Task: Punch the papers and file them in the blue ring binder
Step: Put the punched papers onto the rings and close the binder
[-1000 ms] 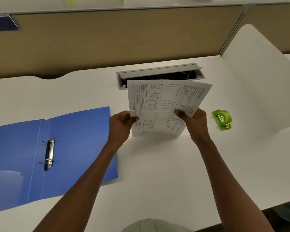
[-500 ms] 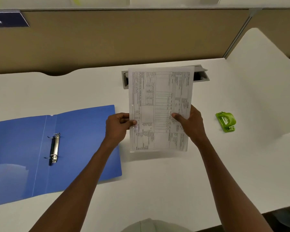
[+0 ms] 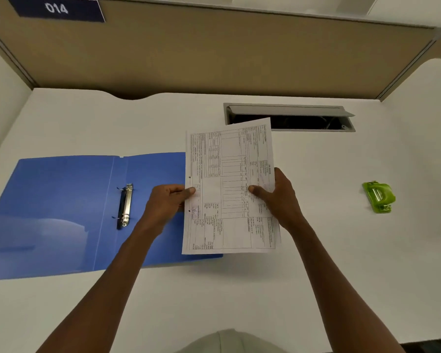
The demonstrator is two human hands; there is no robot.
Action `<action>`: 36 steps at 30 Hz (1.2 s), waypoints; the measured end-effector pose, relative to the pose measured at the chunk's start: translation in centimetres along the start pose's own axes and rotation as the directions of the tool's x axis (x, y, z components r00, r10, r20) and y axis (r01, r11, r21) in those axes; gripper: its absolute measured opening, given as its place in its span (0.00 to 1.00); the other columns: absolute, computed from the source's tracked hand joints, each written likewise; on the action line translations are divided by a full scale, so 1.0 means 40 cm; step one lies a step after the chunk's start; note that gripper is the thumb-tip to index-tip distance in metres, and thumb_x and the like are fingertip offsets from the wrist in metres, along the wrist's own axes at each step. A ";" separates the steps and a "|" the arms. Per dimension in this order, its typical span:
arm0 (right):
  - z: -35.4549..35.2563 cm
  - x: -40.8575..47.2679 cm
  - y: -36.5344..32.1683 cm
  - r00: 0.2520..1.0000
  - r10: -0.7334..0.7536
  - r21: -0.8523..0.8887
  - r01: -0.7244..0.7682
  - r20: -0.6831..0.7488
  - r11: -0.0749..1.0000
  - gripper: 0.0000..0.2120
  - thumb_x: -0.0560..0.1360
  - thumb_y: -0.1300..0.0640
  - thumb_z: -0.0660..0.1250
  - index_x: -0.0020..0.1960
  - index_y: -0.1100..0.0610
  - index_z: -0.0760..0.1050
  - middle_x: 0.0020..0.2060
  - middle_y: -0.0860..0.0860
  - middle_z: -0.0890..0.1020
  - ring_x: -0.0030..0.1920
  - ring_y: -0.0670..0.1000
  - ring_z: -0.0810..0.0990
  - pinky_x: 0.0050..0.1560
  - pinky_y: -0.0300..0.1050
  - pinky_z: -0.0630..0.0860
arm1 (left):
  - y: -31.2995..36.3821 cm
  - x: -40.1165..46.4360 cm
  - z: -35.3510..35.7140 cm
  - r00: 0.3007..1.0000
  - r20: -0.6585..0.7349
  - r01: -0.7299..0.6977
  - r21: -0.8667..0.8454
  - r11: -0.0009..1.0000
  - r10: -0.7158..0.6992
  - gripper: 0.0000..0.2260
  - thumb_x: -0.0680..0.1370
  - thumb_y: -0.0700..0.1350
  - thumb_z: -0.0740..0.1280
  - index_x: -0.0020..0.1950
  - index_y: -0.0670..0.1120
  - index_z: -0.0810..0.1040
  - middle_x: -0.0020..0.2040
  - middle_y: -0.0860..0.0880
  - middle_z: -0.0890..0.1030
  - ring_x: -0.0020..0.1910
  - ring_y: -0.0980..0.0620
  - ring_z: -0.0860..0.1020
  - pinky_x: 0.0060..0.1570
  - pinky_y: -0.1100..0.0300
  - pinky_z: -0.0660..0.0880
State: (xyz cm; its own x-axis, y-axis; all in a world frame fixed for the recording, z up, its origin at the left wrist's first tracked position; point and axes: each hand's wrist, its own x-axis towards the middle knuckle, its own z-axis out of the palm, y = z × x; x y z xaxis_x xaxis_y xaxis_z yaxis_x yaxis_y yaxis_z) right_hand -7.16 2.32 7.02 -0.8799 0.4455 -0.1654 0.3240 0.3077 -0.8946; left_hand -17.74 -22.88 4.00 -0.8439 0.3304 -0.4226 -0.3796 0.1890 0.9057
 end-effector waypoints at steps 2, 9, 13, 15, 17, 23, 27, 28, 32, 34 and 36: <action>0.053 -0.007 -0.011 0.999 0.005 0.014 -0.006 0.039 1.000 0.22 0.70 0.49 0.74 0.60 0.51 0.69 0.56 0.46 0.81 0.50 0.48 0.83 0.47 0.47 0.83 | -0.010 0.004 -0.039 0.995 -0.100 0.012 -0.059 0.998 -0.018 0.07 0.75 0.45 0.71 0.49 0.43 0.84 0.46 0.45 0.86 0.46 0.47 0.85 0.51 0.50 0.81; 0.238 -0.014 -0.048 0.992 0.051 0.064 -0.059 0.115 0.996 0.23 0.70 0.50 0.74 0.61 0.49 0.69 0.57 0.45 0.80 0.52 0.49 0.83 0.50 0.51 0.82 | -0.032 0.024 -0.189 0.933 -0.359 0.010 -0.041 0.999 -0.024 0.08 0.74 0.46 0.72 0.52 0.45 0.84 0.48 0.48 0.85 0.48 0.49 0.84 0.53 0.50 0.80; 0.316 -0.013 -0.074 0.990 0.073 0.080 -0.083 0.118 0.993 0.24 0.71 0.53 0.74 0.62 0.52 0.69 0.58 0.48 0.80 0.52 0.49 0.83 0.49 0.48 0.83 | -0.036 0.029 -0.253 0.911 -0.413 0.016 0.039 0.999 0.002 0.09 0.76 0.44 0.71 0.54 0.45 0.83 0.49 0.47 0.85 0.46 0.49 0.83 0.45 0.58 0.80; 0.346 -0.009 -0.087 0.990 0.083 0.082 -0.092 0.112 0.992 0.24 0.71 0.52 0.74 0.63 0.53 0.68 0.59 0.48 0.80 0.53 0.49 0.82 0.50 0.48 0.82 | -0.039 0.032 -0.283 0.907 -0.417 -0.001 0.123 0.992 0.053 0.09 0.76 0.44 0.70 0.55 0.46 0.83 0.49 0.47 0.84 0.46 0.49 0.82 0.47 0.54 0.80; 0.368 -0.006 -0.101 0.991 0.084 0.085 -0.093 0.105 0.992 0.24 0.71 0.53 0.74 0.62 0.52 0.68 0.58 0.48 0.79 0.53 0.49 0.82 0.47 0.43 0.82 | -0.037 0.034 -0.305 0.895 -0.431 -0.033 0.195 0.980 0.116 0.09 0.76 0.43 0.70 0.55 0.46 0.83 0.49 0.49 0.84 0.46 0.50 0.82 0.49 0.50 0.81; 0.412 0.005 -0.135 0.991 0.084 0.094 -0.093 0.101 0.991 0.22 0.71 0.54 0.74 0.61 0.52 0.68 0.57 0.48 0.80 0.52 0.50 0.83 0.44 0.39 0.82 | -0.039 0.049 -0.337 0.860 -0.449 -0.101 0.317 0.943 0.243 0.08 0.75 0.40 0.70 0.53 0.43 0.84 0.48 0.46 0.85 0.43 0.52 0.81 0.50 0.54 0.79; 0.425 0.005 -0.152 0.991 0.103 0.094 -0.111 0.085 0.989 0.20 0.72 0.56 0.73 0.59 0.51 0.68 0.54 0.46 0.79 0.49 0.49 0.82 0.34 0.31 0.78 | -0.048 0.070 -0.347 0.867 -0.441 -0.090 0.319 0.943 0.233 0.08 0.75 0.38 0.71 0.53 0.41 0.84 0.49 0.45 0.85 0.44 0.53 0.80 0.48 0.59 0.78; 0.426 0.005 -0.152 0.991 0.106 0.089 -0.114 0.082 0.990 0.20 0.72 0.56 0.73 0.58 0.51 0.68 0.54 0.46 0.79 0.49 0.49 0.82 0.34 0.30 0.78 | -0.050 0.073 -0.349 0.871 -0.436 -0.091 0.315 0.945 0.229 0.07 0.75 0.39 0.71 0.53 0.41 0.84 0.49 0.44 0.85 0.44 0.53 0.81 0.49 0.58 0.79; 0.429 0.005 -0.150 0.989 0.129 0.080 -0.134 0.069 0.988 0.20 0.71 0.56 0.74 0.58 0.51 0.68 0.55 0.47 0.79 0.50 0.50 0.83 0.35 0.33 0.79 | -0.061 0.087 -0.355 0.891 -0.416 -0.066 0.277 0.958 0.182 0.08 0.74 0.40 0.72 0.52 0.41 0.83 0.49 0.44 0.85 0.45 0.50 0.82 0.50 0.54 0.80; 0.429 0.005 -0.150 0.989 0.134 0.070 -0.139 0.064 0.988 0.20 0.71 0.56 0.74 0.58 0.51 0.68 0.56 0.48 0.79 0.50 0.51 0.83 0.35 0.33 0.79 | -0.064 0.090 -0.353 0.891 -0.422 -0.056 0.266 0.962 0.169 0.09 0.74 0.41 0.72 0.53 0.41 0.83 0.49 0.43 0.84 0.45 0.49 0.82 0.50 0.53 0.80; 0.430 0.005 -0.150 0.989 0.134 0.061 -0.138 0.061 0.989 0.20 0.72 0.55 0.74 0.58 0.51 0.68 0.56 0.48 0.79 0.50 0.51 0.83 0.35 0.33 0.79 | -0.066 0.091 -0.349 0.879 -0.444 -0.056 0.261 0.964 0.171 0.09 0.74 0.41 0.73 0.53 0.41 0.84 0.49 0.44 0.85 0.45 0.50 0.82 0.50 0.54 0.80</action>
State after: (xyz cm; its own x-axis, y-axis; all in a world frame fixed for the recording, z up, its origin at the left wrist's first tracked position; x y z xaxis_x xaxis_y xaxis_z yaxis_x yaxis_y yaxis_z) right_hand -15.27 -13.90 5.20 -0.8480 0.4307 -0.3089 0.4204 0.1916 -0.8869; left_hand -25.08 -35.09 0.54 -0.9755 -0.0880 -0.2017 -0.2200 0.4049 0.8875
